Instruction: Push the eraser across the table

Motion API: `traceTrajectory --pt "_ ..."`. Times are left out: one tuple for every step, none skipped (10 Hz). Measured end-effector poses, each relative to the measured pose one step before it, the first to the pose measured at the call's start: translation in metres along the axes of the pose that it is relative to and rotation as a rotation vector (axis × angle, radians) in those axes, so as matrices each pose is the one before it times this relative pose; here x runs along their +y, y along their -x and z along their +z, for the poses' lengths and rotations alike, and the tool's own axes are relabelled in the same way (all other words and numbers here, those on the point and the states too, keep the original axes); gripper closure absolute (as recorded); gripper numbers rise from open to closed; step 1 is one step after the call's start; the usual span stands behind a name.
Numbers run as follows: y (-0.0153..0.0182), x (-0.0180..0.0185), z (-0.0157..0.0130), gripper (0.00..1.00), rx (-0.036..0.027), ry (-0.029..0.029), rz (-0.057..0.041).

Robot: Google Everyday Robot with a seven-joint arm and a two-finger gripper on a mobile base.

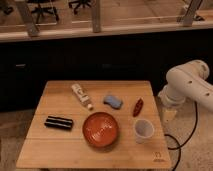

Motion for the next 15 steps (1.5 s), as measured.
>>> traceTrajectory --pt "0.00002 -0.00001 -0.00003 0.20 -0.00003 -0.00008 -0.00003" --pt "-0.00001 0.00000 0.00001 0.20 0.00001 0.00001 0.00006" --pt "-0.00001 0.00002 0.00001 0.20 0.00002 0.00004 0.00000" --pt "0.00001 -0.00001 -0.00001 0.20 -0.00001 -0.00001 -0.00006" --pt "-0.00001 0.00000 0.00001 0.20 0.00002 -0.00002 0.00005" --pt "0.00002 -0.00001 -0.00001 0.20 -0.00001 -0.00001 -0.00005" --pt "-0.00002 0.00000 -0.00002 0.20 0.00001 -0.00004 -0.00003" --pt "0.00001 0.00000 0.00001 0.20 -0.00003 0.00000 0.00006" --pt "0.00000 0.00001 -0.00002 0.20 0.00004 0.00000 -0.00001" --pt "0.00001 0.00000 0.00003 0.20 -0.00003 0.00004 -0.00001" --pt "0.00000 0.00000 0.00000 0.20 0.00000 0.00000 0.00001" --pt "-0.00001 0.00000 -0.00001 0.20 0.00002 -0.00002 0.00002" --pt "0.00019 0.00023 -0.00007 0.20 0.00078 0.00054 -0.00101" --pt "0.00340 -0.00071 -0.00165 0.20 0.00280 -0.00104 -0.00881" --pt "0.00848 -0.00159 -0.00133 0.20 0.00015 0.00074 -0.01413"
